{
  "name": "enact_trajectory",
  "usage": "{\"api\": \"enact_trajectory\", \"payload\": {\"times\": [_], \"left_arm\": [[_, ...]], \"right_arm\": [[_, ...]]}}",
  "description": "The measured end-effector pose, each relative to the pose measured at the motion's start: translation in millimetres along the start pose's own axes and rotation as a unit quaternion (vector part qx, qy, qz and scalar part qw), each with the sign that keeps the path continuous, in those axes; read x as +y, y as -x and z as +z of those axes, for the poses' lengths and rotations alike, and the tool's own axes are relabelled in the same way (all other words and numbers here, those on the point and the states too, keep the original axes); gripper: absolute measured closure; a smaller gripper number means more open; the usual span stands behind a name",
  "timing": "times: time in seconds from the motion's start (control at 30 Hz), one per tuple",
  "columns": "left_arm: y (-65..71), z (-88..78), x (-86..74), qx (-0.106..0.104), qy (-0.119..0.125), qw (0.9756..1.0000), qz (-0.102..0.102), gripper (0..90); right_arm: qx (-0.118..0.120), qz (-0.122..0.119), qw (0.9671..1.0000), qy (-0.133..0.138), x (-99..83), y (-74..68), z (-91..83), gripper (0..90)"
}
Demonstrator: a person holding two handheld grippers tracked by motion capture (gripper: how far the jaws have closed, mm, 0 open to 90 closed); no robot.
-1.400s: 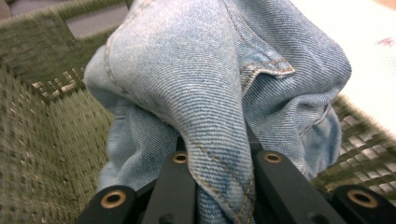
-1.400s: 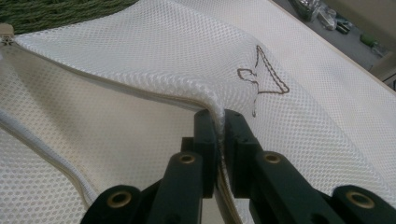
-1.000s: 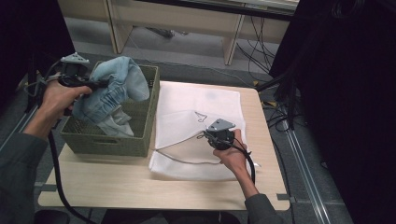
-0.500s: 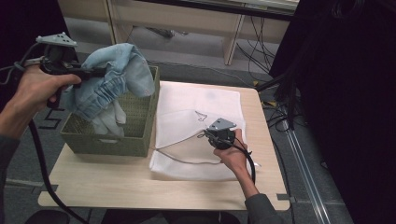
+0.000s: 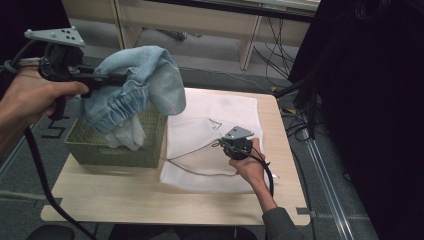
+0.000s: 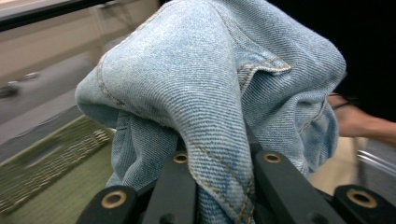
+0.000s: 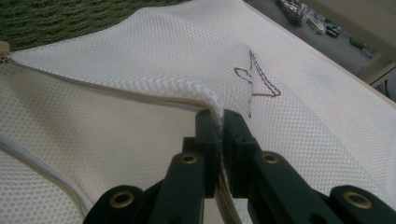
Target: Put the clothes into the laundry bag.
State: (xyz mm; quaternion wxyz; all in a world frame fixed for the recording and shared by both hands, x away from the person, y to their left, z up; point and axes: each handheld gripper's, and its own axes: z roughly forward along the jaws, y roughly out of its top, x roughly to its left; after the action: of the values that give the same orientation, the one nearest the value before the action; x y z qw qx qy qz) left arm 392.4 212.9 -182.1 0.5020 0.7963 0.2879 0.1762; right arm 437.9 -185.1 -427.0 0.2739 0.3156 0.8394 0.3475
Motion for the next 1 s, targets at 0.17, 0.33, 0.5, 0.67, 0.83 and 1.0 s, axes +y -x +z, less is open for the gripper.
{"api": "enact_trajectory", "payload": {"times": [0.17,0.33,0.5,0.67,0.83,1.0], "left_arm": [[26.9,2.4,7.0,-0.062,0.014,0.9980,0.001,81.9],[49.6,18.1,2.0,-0.102,0.005,0.9948,0.010,81.8],[72.0,54.8,-16.1,-0.146,-0.013,0.9891,0.014,81.8],[79.2,86.7,-41.0,-0.166,-0.042,0.9852,0.013,81.6],[85.0,114.6,-72.4,-0.176,-0.077,0.9813,0.006,81.3],[92.1,145.8,-101.0,-0.194,-0.104,0.9754,-0.003,80.9]], "right_arm": [[0.005,0.018,0.9998,0.002,-0.8,0.0,0.0,86.5],[0.012,0.033,0.9994,-0.001,-0.8,0.5,-1.5,86.5],[0.011,0.032,0.9994,0.008,-1.5,3.5,-2.4,86.5],[0.011,0.032,0.9992,0.023,-2.3,11.7,-5.6,86.5],[0.002,0.050,0.9983,0.031,-3.3,15.5,-7.9,86.6],[0.003,0.049,0.9983,0.032,-0.9,16.6,-11.0,86.7]]}}
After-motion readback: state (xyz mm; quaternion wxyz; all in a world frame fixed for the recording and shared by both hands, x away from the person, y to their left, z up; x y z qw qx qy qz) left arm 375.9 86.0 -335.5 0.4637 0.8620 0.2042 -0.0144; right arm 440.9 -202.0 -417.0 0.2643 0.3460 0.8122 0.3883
